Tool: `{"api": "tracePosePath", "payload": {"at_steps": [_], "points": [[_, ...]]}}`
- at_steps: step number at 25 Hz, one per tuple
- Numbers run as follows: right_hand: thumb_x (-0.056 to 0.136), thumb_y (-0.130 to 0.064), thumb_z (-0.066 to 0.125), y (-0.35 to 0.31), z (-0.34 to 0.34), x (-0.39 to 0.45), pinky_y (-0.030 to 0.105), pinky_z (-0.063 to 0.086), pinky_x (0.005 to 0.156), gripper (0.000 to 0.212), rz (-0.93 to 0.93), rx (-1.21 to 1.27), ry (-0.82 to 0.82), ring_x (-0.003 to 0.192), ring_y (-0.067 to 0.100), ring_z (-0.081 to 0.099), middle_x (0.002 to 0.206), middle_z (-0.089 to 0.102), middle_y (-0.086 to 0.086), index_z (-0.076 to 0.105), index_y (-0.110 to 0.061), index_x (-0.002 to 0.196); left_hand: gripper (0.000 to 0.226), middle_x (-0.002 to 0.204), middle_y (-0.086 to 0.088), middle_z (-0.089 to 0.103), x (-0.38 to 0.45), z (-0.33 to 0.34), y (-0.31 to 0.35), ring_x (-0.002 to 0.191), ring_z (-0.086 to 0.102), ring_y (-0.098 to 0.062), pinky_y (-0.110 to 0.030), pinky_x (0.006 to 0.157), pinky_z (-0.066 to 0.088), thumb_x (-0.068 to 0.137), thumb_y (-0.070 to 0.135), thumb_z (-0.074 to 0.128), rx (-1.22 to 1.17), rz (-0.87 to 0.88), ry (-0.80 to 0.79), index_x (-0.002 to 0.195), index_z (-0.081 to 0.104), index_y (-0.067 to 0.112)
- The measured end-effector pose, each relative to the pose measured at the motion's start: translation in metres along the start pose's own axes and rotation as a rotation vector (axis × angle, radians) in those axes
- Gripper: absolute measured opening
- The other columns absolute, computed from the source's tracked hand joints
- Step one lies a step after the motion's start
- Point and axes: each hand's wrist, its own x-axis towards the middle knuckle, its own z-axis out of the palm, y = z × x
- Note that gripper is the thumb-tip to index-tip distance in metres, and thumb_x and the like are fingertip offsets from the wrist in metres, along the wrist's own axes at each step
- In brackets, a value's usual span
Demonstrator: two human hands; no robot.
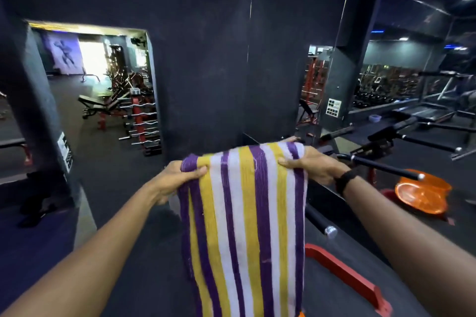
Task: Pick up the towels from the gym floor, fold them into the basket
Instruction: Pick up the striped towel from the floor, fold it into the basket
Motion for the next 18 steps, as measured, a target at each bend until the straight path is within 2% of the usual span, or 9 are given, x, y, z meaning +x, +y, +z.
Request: {"api": "tracePosePath", "payload": {"at_steps": [2,5,6,8,10,12,14,16,18], "points": [[0.081,-0.011,0.071,0.007,-0.002,0.002,0.025,0.059,0.067,0.022,0.048,0.039,0.069,0.071,0.014,0.071,0.084,0.075,0.005,0.068,0.002,0.098,0.028,0.104,-0.012,0.072,-0.001,0.001,0.0,0.085,0.07,-0.017,-0.026,0.078,0.057,0.076,0.033,0.076,-0.081,-0.04,0.066,0.095,0.073,0.012],[0.056,-0.028,0.085,-0.003,-0.001,0.001,0.029,0.055,0.072,0.054,0.116,-0.084,0.041,0.073,0.02,0.069,0.088,0.074,0.013,0.069,0.006,0.095,0.009,0.086,-0.004,0.076,-0.002,0.005,0.015,0.07,0.071,-0.009,-0.019,0.06,0.056,0.087,0.017,0.067,-0.045,-0.145,-0.006,0.095,0.07,0.014],[0.048,-0.031,0.086,-0.011,-0.003,0.001,0.029,0.056,0.071,0.061,0.088,-0.057,0.031,0.073,0.018,0.07,0.088,0.075,0.011,0.07,0.003,0.095,0.015,0.086,-0.005,0.075,-0.001,0.006,0.023,0.069,0.071,-0.01,-0.021,0.061,0.058,0.086,0.017,0.068,-0.132,-0.105,0.01,0.098,0.069,0.01],[0.054,-0.034,0.085,-0.029,-0.015,0.002,0.028,0.059,0.073,0.055,-0.057,0.119,-0.037,0.082,0.017,0.072,0.096,0.074,0.008,0.071,-0.006,0.099,0.045,0.096,-0.009,0.074,0.003,-0.001,0.038,0.08,0.072,-0.015,-0.03,0.073,0.06,0.074,0.033,0.075,-0.322,0.027,0.031,0.109,0.065,0.007],[0.066,-0.038,0.081,-0.035,-0.019,-0.004,0.032,0.058,0.08,0.047,-0.012,0.026,-0.17,0.09,0.019,0.071,0.102,0.072,0.01,0.07,-0.008,0.101,0.075,0.108,-0.002,0.072,0.002,-0.009,0.045,0.098,0.069,-0.014,-0.031,0.084,0.057,0.054,0.049,0.087,-0.11,0.028,-0.109,0.117,0.063,0.016],[0.07,-0.03,0.081,-0.014,-0.013,-0.007,0.034,0.06,0.078,0.031,0.129,-0.194,-0.241,0.072,0.016,0.071,0.077,0.07,0.01,0.064,-0.007,0.083,0.085,0.11,0.001,0.072,-0.005,-0.011,0.032,0.1,0.069,-0.013,-0.028,0.082,0.056,0.039,0.049,0.093,0.151,-0.059,-0.177,0.114,0.065,0.019],[0.073,-0.027,0.076,-0.002,-0.004,-0.007,0.028,0.059,0.068,0.022,0.126,-0.117,-0.147,0.058,0.01,0.063,0.064,0.059,0.005,0.06,-0.012,0.075,0.06,0.098,-0.008,0.074,-0.005,-0.013,0.024,0.081,0.072,-0.016,-0.027,0.067,0.059,0.049,0.041,0.091,-0.046,-0.059,0.008,0.097,0.071,0.013],[0.078,-0.032,0.072,-0.004,-0.001,-0.005,0.022,0.055,0.061,0.019,0.023,0.083,-0.009,0.062,0.009,0.057,0.072,0.06,0.002,0.064,-0.015,0.082,0.024,0.082,-0.007,0.075,-0.004,-0.015,0.025,0.062,0.071,-0.015,-0.03,0.057,0.059,0.074,0.029,0.078,-0.3,-0.079,0.201,0.087,0.07,0.011],[0.092,-0.026,0.059,-0.006,0.0,-0.002,0.02,0.054,0.059,0.012,-0.003,0.217,0.06,0.064,0.009,0.057,0.074,0.062,0.0,0.063,-0.016,0.086,0.013,0.074,-0.007,0.074,0.0,-0.018,0.025,0.055,0.069,-0.015,-0.031,0.055,0.059,0.081,0.022,0.073,-0.297,-0.149,0.272,0.087,0.07,0.011]]}}
